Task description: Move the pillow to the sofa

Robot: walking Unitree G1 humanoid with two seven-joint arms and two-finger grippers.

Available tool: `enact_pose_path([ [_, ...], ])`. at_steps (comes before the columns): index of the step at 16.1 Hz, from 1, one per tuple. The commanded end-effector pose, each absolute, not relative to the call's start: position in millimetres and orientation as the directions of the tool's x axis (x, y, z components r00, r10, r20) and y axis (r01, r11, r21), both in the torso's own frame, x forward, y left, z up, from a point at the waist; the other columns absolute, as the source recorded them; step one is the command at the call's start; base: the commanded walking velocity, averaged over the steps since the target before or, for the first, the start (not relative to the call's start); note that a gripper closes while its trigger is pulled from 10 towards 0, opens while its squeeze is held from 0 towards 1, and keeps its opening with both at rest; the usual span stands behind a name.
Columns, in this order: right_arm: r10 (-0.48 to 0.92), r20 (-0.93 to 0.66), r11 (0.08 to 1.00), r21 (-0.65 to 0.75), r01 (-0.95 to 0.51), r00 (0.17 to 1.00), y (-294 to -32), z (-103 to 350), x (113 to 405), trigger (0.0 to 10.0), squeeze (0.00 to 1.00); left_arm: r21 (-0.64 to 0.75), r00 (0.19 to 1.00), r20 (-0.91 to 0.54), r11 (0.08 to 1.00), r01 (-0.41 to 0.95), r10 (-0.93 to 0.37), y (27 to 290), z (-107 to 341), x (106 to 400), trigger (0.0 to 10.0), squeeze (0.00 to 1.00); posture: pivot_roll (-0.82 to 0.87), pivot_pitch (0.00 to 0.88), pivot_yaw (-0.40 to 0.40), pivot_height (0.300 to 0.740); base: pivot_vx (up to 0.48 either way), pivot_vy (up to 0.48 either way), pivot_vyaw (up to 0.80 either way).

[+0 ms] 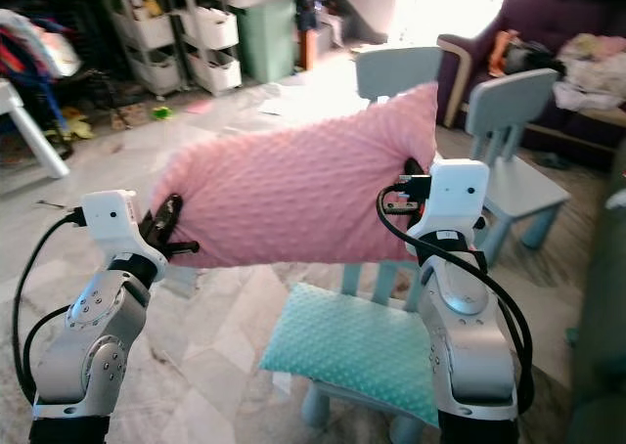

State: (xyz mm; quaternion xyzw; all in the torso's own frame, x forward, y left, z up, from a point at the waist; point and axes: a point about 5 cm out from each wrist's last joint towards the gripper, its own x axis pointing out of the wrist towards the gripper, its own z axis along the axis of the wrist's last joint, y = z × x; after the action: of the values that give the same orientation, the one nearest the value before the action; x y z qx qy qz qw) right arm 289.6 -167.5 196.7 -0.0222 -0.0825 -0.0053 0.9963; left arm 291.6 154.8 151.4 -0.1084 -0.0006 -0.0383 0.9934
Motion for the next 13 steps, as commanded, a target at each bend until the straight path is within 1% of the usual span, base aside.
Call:
enact_pose_path([
  [1, -0.008, 0.191, 0.999, -0.046, 0.017, 0.982, -167.5, 204.9, 291.2, 10.0, 0.00, -0.219, 0.999, 0.022, 0.975, 0.048, -0.044, 160.8, 154.2, 292.0, 10.0, 0.00, -0.17, 0.000, 0.018, 0.740, 0.000, 0.000, -0.80],
  [6, -0.003, 0.194, 0.999, -0.051, 0.013, 0.981, -167.4, 206.7, 293.5, 10.0, 0.00, -0.272, 0.998, 0.000, 0.960, 0.063, -0.065, 156.8, 153.7, 292.3, 10.0, 0.00, -0.17, 0.000, 0.018, 0.740, 0.000, 0.000, -0.79],
  [13, -0.007, 0.188, 0.999, -0.050, 0.017, 0.982, -167.4, 206.3, 293.4, 10.0, 0.00, -0.289, 0.998, -0.008, 0.956, 0.052, -0.056, 158.9, 153.8, 294.2, 10.0, 0.00, -0.18, 0.000, 0.021, 0.740, 0.000, 0.000, -0.77],
])
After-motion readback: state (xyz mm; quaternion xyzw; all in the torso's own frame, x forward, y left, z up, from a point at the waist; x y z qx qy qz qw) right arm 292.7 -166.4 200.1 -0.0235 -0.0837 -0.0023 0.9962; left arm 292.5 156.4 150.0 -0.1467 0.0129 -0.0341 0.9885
